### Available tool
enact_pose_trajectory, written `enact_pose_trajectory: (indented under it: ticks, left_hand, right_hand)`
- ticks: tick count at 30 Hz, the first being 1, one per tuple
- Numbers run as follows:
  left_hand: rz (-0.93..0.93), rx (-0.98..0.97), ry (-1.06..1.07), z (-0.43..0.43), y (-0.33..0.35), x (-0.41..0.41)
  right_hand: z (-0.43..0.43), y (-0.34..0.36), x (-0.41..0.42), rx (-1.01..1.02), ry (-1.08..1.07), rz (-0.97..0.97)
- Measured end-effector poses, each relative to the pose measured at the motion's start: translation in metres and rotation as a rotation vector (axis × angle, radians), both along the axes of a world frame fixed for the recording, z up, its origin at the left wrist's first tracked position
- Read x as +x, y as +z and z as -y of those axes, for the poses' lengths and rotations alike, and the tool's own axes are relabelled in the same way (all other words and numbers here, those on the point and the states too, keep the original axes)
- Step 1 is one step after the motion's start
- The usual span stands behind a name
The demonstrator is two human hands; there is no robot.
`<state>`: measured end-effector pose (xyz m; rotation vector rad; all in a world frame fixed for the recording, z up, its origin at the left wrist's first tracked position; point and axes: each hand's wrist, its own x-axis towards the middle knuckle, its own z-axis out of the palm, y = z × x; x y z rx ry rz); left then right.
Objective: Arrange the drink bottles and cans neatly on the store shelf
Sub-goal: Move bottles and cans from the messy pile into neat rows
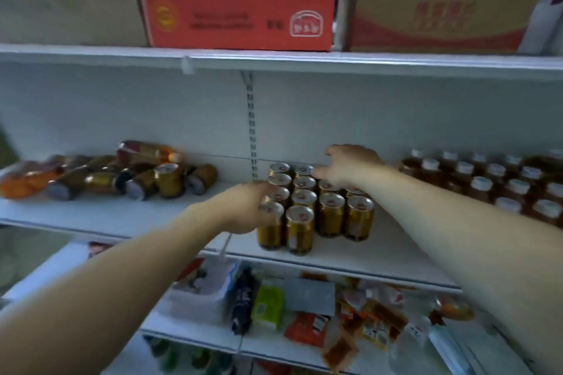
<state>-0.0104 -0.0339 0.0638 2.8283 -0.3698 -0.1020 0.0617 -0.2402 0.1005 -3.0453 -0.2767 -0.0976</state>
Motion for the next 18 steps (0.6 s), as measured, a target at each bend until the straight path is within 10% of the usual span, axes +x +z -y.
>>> enact_pose_trajectory:
  ticks: [18]
  left_hand:
    - [-0.093, -0.044, 0.446, -0.34, -0.037, -0.046]
  right_hand:
    - [-0.365, -0.051, 0.025, 0.149, 0.286, -0.11]
